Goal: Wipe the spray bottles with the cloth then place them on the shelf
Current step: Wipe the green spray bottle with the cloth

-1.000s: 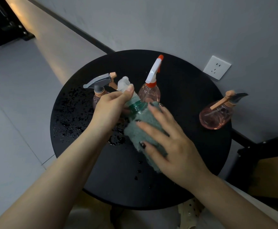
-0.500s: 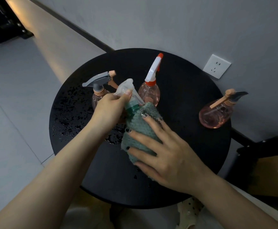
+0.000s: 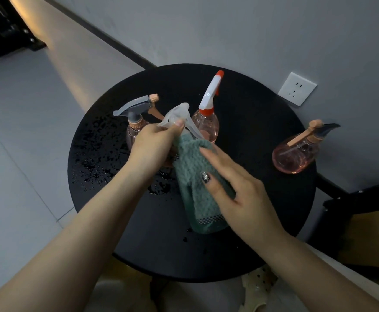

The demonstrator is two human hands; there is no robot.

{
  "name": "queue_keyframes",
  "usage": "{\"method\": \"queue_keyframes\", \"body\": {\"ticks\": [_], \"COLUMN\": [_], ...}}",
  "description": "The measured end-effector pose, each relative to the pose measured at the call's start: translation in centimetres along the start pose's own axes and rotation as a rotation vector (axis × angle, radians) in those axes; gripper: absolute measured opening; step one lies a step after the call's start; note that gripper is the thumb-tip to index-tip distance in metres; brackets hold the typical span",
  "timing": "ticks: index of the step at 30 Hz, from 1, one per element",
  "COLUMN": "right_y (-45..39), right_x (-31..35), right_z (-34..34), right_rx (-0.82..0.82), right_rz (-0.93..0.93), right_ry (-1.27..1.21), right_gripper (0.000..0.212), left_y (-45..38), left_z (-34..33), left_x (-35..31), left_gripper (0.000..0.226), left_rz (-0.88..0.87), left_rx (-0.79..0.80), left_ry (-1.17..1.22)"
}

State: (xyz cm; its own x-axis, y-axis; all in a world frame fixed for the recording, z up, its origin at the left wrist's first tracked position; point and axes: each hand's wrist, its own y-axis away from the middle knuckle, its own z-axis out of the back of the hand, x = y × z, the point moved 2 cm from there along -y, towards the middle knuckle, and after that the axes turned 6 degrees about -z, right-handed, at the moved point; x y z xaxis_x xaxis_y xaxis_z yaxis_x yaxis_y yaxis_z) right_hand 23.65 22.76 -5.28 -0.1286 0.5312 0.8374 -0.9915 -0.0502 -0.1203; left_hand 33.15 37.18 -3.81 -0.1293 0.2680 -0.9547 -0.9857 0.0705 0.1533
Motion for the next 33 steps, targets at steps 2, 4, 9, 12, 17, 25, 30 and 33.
{"method": "queue_keyframes", "body": {"ticks": [2,4,9,12,17,25,30,33], "right_y": [0.5,0.9,1.3,1.0,-0.2,0.3,1.1,1.4], "right_x": [0.2,0.5,0.5,0.0,-0.4,-0.5,0.1,0.0], "right_z": [-0.4,-0.7,-1.0,-0.5,0.7,0.1,-0.6,-1.0], "right_rx": [0.017,0.036,0.179,0.15,0.078,0.069,0.113,0.193], "right_rz": [0.137,0.314,0.649,0.599,0.143,0.084,0.515,0.665], "right_ry": [0.185,0.395,0.7,0.632,0.223,0.286,0.639,0.744], "right_gripper": [0.041,0.037,0.029,0.03,0.044,0.051,0.034,0.03], "left_y": [-0.1,0.0,0.2,0.3,0.2,-0.1,0.0,0.1], "left_z": [0.2,0.4,0.5,0.7,0.8,0.5,0.8,0.6], "left_x": [0.0,-0.1,-0.4,-0.5,-0.3,0.3,0.0,0.0], "left_gripper": [0.045,0.056,0.045,0.034,0.025,0.028,0.038,0.036], "left_rz": [0.003,0.013,0.016,0.017,0.026,0.033,0.047,0.048], "left_rx": [-0.023,-0.016,0.0,0.011,0.031,0.023,-0.03,-0.027], "left_ry": [0.036,0.064,0.108,0.119,0.132,0.092,0.119,0.111]}}
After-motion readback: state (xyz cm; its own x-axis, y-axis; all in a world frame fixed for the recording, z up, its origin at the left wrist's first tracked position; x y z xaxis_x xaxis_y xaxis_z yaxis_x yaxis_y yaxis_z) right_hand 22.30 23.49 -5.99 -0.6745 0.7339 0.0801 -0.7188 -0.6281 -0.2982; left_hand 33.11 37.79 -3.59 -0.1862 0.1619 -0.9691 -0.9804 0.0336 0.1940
